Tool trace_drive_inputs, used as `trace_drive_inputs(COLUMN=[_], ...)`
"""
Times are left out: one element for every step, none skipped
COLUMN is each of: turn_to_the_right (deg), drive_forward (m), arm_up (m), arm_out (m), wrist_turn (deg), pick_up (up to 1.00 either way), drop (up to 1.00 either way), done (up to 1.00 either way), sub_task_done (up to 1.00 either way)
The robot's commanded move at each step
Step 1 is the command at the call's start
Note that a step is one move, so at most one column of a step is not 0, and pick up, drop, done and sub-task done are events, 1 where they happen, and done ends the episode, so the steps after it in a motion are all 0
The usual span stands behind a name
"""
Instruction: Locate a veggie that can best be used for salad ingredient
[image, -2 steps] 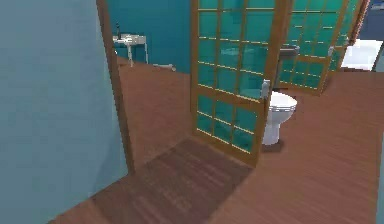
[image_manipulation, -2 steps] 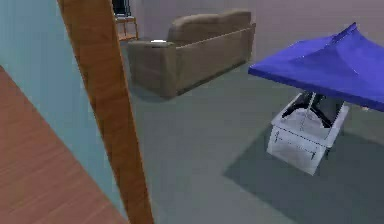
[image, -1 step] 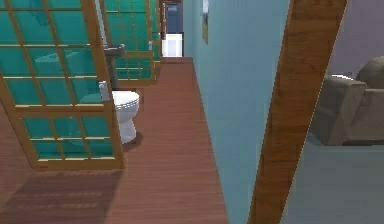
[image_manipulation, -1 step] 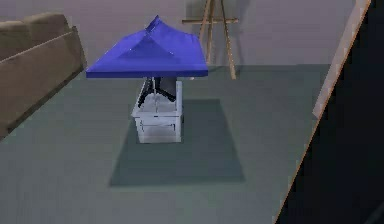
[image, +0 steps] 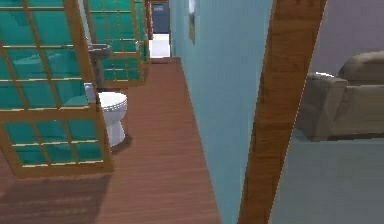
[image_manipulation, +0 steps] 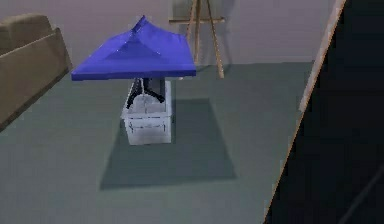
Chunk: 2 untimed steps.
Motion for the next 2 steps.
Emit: trace_drive_inputs(turn_to_the_right=[0.0,-42.0], drive_forward=[0.10,0.00], arm_up=[0.00,0.00], arm_out=[0.00,0.00], wrist_turn=[0.0,0.0], pick_up=[0.00,0.00], drop=[0.00,0.00], done=[0.00,0.00], sub_task_done=[0.00,0.00])
